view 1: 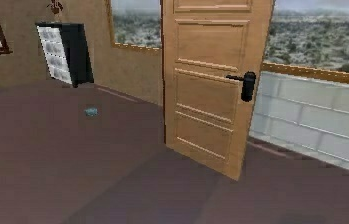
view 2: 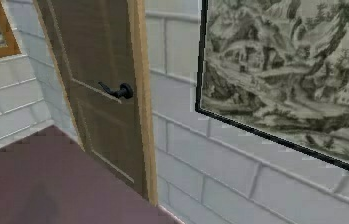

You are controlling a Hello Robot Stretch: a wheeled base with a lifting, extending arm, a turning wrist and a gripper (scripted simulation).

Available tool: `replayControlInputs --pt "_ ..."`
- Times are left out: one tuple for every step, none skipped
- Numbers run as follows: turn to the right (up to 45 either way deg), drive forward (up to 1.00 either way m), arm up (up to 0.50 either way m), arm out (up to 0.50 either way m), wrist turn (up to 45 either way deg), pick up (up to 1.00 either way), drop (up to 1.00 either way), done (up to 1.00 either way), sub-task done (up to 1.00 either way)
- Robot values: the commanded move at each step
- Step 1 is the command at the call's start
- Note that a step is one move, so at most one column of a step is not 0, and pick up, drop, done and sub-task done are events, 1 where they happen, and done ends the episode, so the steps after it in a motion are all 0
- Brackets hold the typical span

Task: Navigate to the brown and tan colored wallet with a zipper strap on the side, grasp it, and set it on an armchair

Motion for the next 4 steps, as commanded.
replayControlInputs --pt "0.0 0.35 0.0 0.0 0.0 0.0 0.0 0.0 0.0" --pt "-45.0 0.0 0.0 0.0 0.0 0.0 0.0 0.0 0.0" --pt "-3.0 0.0 0.0 0.0 0.0 0.0 0.0 0.0 0.0" --pt "45.0 0.0 0.0 0.0 0.0 0.0 0.0 0.0 0.0"
